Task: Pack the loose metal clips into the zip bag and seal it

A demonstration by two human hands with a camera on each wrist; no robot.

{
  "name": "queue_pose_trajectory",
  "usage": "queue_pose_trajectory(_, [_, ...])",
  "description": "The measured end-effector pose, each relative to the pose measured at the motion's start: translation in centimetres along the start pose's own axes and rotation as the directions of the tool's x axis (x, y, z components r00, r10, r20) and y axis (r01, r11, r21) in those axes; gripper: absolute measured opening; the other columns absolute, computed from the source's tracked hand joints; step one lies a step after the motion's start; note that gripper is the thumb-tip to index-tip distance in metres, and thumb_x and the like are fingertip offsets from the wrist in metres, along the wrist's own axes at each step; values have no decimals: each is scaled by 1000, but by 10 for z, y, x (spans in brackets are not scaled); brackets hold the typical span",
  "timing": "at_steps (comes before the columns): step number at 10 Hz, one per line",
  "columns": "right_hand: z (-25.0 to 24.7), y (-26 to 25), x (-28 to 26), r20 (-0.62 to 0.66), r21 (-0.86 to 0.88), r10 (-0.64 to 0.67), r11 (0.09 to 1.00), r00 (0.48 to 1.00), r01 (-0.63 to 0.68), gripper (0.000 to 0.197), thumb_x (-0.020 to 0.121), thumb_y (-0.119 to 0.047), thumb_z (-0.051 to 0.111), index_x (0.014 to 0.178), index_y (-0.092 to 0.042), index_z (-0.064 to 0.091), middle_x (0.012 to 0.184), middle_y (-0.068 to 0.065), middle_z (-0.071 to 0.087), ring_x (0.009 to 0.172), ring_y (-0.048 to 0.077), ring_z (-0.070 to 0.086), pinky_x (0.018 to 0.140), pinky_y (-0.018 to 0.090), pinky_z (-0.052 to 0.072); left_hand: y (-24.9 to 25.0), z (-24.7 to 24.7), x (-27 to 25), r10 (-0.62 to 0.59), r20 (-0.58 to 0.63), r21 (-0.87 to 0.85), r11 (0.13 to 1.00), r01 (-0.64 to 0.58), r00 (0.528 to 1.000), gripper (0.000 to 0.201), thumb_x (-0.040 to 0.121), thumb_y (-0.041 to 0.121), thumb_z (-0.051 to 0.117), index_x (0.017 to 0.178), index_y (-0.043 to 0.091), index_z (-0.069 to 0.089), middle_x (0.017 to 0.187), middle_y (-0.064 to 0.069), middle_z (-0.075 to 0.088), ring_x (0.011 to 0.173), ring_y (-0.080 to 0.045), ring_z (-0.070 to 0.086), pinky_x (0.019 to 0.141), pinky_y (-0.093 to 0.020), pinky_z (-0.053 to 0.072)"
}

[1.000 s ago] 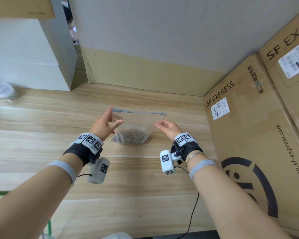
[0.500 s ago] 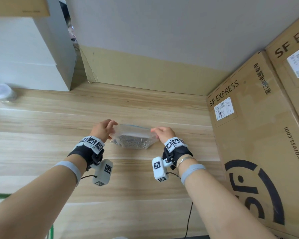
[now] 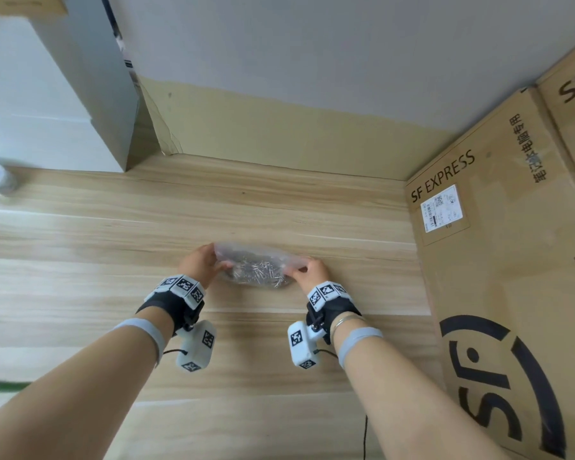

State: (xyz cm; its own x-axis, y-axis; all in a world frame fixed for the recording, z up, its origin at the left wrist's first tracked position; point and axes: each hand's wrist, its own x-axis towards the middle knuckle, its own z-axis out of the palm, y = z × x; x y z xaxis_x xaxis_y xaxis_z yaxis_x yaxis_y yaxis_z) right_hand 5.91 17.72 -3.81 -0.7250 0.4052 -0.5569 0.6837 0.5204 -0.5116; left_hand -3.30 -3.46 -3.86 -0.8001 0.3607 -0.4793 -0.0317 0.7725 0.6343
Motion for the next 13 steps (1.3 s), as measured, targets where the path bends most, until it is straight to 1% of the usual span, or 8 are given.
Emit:
queue_pose_trajectory(2, [-13,-16,21,-56,287,-88,953,995,100,33,90,-28,54,106,1,57,107,17,65,99,30,61,82,33,46,11,-6,26,25,11,-80,996,-24,1000,17,87,27,53,90,11,59,80,0,64,70,-13,59,60,-21,45])
queue_pose_trajectory(5, [-60,-40,97,-205,289,-83,947,975,141,28,89,-28,57,100,-3,62,91,6,66,82,20,61,70,25,43,62,-19,92,-57,-96,-335,942,22,994,34,88,22,54,118,9,45,100,-10,64,75,-20,63,60,-29,51])
queue_pose_trajectory(6, [-65,-40,119,-233,235,-68,964,970,124,28,90,-30,54,97,-4,63,85,3,61,77,18,55,65,22,39,74,-18,112,-79,-95,-395,918,36,992,30,88,22,54,114,12,43,85,-6,61,65,-15,58,55,-27,48])
queue_pose_trajectory(7, [-65,-39,133,-224,164,-34,984,974,72,31,91,-32,52,103,-5,62,86,4,60,77,19,53,57,21,36,76,-11,129,-111,-98,-463,885,54,989,26,87,24,56,104,20,36,70,-7,56,60,-23,55,61,-39,52])
queue_pose_trajectory(8, [-61,-36,139,-237,109,-8,993,971,35,32,91,-33,52,106,-6,62,97,11,66,79,18,51,68,23,36,69,0,142,-151,-129,-441,894,80,980,24,87,24,56,93,23,33,66,-8,55,57,-23,53,63,-39,47])
queue_pose_trajectory(10, [-53,-39,144,-307,-98,-32,995,951,2,26,89,-33,54,85,-7,56,106,18,60,98,31,56,79,33,40,79,2,140,-118,-250,-12,993,119,961,37,90,35,49,109,4,47,112,-20,54,99,-36,54,84,-40,43])
queue_pose_trajectory(11, [-55,-44,139,-277,-147,14,988,961,-57,37,91,-36,51,104,-1,52,108,18,59,99,33,58,73,34,43,84,0,135,-125,-242,50,989,141,962,39,90,35,48,114,4,46,121,-22,47,108,-38,47,91,-41,38])
queue_pose_trajectory(13, [-64,-47,117,-275,-35,-24,999,961,15,40,95,-39,37,89,-7,58,84,13,62,73,26,52,63,29,36,87,-15,116,-227,-238,-90,973,212,944,37,89,31,49,120,12,41,127,-18,44,111,-35,47,96,-45,41])
